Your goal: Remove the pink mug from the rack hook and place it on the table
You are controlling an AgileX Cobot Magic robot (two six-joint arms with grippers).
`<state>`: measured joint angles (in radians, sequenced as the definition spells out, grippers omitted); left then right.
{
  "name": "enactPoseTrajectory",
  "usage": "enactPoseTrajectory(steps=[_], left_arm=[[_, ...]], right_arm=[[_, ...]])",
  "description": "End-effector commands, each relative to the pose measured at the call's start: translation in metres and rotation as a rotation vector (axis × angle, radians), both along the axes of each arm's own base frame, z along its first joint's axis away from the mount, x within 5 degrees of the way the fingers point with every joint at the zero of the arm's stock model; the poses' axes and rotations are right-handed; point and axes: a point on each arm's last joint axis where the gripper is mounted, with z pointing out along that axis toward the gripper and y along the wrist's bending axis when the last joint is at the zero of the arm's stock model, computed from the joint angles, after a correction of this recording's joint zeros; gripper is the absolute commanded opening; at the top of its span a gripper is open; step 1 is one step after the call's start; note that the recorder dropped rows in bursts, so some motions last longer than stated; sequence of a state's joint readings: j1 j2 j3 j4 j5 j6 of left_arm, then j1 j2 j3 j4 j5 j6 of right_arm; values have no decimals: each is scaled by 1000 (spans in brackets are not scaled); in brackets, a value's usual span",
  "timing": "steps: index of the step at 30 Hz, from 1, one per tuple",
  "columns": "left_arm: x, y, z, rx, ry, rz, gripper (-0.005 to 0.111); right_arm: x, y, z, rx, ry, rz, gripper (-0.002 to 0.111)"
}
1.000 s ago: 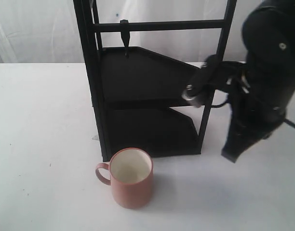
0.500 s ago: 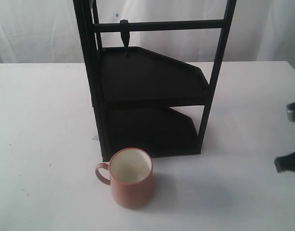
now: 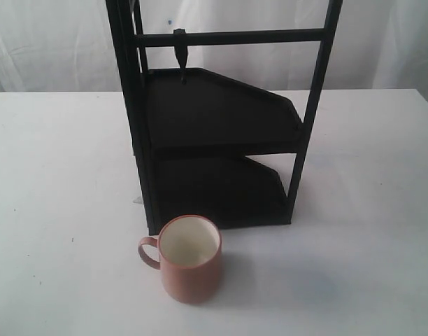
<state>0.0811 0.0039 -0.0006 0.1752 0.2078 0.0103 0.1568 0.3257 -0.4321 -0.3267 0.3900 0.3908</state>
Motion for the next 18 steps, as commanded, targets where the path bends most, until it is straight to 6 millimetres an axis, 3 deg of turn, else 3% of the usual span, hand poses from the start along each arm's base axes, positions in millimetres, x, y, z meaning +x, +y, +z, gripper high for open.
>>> enactPoseTrajectory(steps=[1, 6, 18], left_arm=[[0, -1, 0, -12, -2, -4, 0], [0, -1, 0, -12, -2, -4, 0], [0, -1, 0, -12, -2, -4, 0]], right_arm=[[-31, -6, 2, 13, -149, -14, 0], [-56, -8, 5, 110, -271, 3, 0], [-59, -7, 14, 171, -337, 17, 0]])
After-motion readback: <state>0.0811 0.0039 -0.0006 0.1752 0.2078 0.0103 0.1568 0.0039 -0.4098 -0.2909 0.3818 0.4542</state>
